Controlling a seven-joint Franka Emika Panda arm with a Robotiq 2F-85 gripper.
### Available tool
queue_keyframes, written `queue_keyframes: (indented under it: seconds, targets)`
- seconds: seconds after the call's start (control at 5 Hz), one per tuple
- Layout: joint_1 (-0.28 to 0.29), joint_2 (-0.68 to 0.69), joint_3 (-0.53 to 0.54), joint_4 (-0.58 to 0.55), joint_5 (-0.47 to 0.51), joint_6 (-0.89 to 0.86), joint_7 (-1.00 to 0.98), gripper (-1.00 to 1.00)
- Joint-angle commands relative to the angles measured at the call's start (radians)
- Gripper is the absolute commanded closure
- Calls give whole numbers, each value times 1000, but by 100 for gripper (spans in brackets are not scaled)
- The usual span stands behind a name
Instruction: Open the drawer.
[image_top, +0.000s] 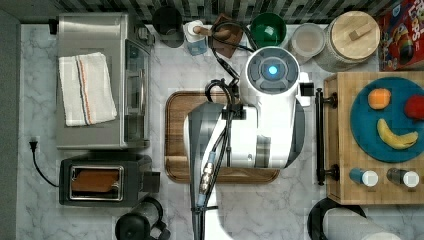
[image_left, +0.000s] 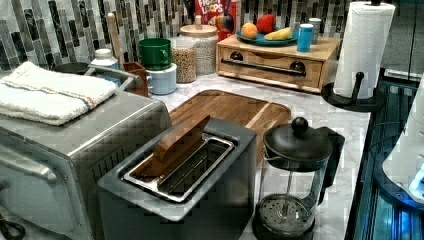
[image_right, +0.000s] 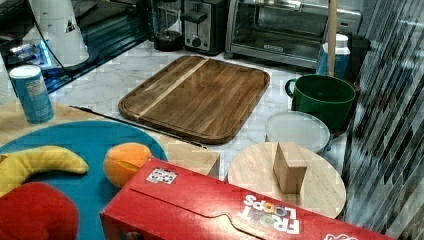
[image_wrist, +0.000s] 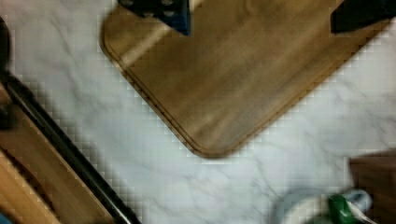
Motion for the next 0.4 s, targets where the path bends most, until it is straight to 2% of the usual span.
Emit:
queue_keyframes:
  seconds: [0.2, 0.4]
  targets:
    - [-36, -42, -26, -150, -22, 41, -406, -100]
    - [-35, -41, -56, -180, -77, 103, -492, -100]
